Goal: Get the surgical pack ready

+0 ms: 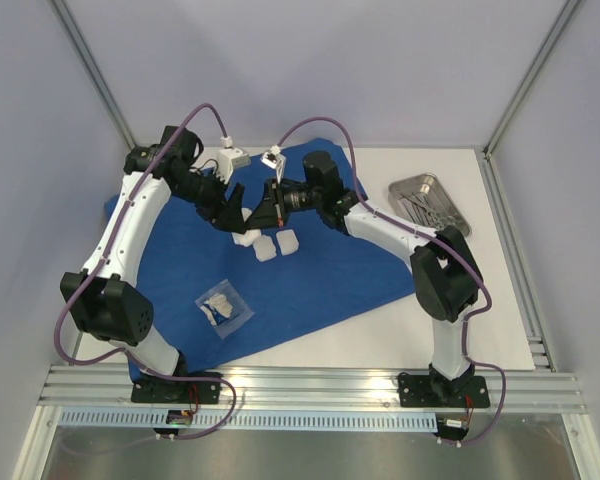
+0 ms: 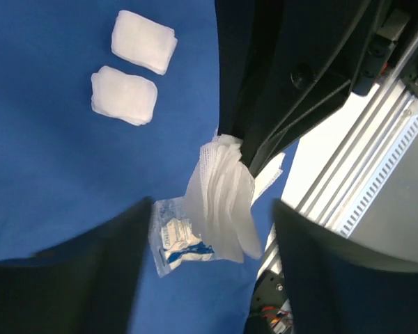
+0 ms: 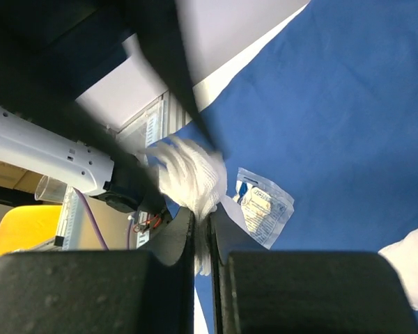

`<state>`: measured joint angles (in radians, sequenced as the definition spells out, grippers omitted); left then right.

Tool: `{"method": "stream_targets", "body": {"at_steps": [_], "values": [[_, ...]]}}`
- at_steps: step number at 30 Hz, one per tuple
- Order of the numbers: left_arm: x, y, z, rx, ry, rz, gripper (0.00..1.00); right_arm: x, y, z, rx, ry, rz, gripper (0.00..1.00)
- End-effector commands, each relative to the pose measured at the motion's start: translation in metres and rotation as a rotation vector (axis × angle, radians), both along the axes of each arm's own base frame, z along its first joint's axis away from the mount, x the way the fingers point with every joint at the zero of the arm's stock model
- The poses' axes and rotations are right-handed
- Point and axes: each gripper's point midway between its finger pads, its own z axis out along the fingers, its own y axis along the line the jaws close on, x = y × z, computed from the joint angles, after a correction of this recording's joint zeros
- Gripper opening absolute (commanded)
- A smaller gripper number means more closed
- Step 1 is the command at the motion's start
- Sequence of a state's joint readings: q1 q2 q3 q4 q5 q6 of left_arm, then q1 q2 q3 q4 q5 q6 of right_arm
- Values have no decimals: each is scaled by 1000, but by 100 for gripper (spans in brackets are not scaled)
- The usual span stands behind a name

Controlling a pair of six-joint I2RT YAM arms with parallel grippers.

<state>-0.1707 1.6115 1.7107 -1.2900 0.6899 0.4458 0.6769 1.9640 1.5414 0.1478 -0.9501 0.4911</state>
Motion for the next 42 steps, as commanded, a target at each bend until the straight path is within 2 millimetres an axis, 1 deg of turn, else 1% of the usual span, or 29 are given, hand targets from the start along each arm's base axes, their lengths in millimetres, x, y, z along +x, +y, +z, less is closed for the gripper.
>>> {"method": "stream_targets", "body": {"at_steps": [1, 2, 3, 4, 5, 7, 8, 10, 11, 13, 14, 16, 17, 18, 19, 20, 21, 22, 24, 25, 28, 30, 31, 33, 35, 36, 37, 38, 42], "values": [[13, -2, 23, -11, -87, 38, 84, 7, -3, 19, 45, -7, -30, 1], [18, 1, 22, 10, -93, 56, 100, 16, -10, 19, 46, 8, -60, 0], [20, 2, 23, 13, -94, 78, 100, 20, -15, 19, 49, 61, -87, 0], [25, 3, 28, 21, -110, 96, 100, 27, -22, 12, 51, 80, -122, 1], [33, 8, 29, 48, -132, 134, 100, 41, -37, 16, 62, 97, -176, 1], [42, 15, 35, 75, -156, 203, 100, 58, -61, 10, 67, 161, -287, 0], [50, 24, 36, 115, -180, 245, 100, 80, -86, 5, 71, 182, -372, 0], [55, 31, 39, 146, -201, 285, 100, 103, -118, 3, 93, 234, -497, 0], [57, 35, 39, 167, -206, 302, 100, 120, -153, -6, 90, 266, -592, 0], [57, 38, 37, 183, -204, 314, 100, 140, -192, -12, 97, 323, -733, 0], [57, 38, 35, 185, -198, 315, 100, 154, -228, -23, 96, 360, -833, 0], [57, 40, 30, 196, -188, 316, 100, 172, -267, -36, 99, 431, -989, 0], [58, 41, 28, 199, -184, 320, 100, 183, -298, -42, 110, 450, -1074, 0], [58, 42, 25, 203, -178, 324, 100, 190, -314, -50, 108, 466, -1143, 1], [59, 43, 23, 208, -175, 325, 100, 195, -323, -59, 98, 493, -1182, 0], [59, 43, 23, 209, -171, 328, 100, 203, -349, -62, 103, 492, -1247, 1], [60, 45, 22, 211, -171, 330, 100, 212, -362, -60, 100, 471, -1302, 0], [60, 47, 20, 220, -169, 334, 100, 214, -371, -68, 69, 489, -1344, 1], [60, 49, 17, 228, -165, 335, 100, 224, -392, -69, 44, 460, -1444, 0], [60, 50, 15, 235, -161, 337, 100, 228, -399, -73, 43, 465, -1474, 1], [61, 54, 10, 251, -149, 342, 100, 241, -413, -83, 44, 512, -1541, 0], [62, 56, 10, 256, -150, 347, 100, 244, -424, -94, 43, 558, -1616, 1], [63, 56, 9, 259, -150, 350, 100, 242, -426, -100, 45, 575, -1637, 1], [64, 57, 9, 261, -150, 351, 100, 244, -427, -105, 83, 613, -1647, 1], [63, 57, 6, 264, -140, 351, 100, 248, -426, -119, 102, 654, -1638, 1], [64, 57, 5, 265, -134, 352, 100, 249, -425, -129, 113, 691, -1634, 1], [63, 57, 4, 266, -132, 354, 100, 249, -425, -132, 124, 703, -1637, 0], [64, 58, 4, 268, -133, 354, 100, 247, -426, -140, 123, 719, -1645, 1], [63, 58, 1, 276, -127, 348, 100, 251, -425, -147, 140, 720, -1635, 0]]}}
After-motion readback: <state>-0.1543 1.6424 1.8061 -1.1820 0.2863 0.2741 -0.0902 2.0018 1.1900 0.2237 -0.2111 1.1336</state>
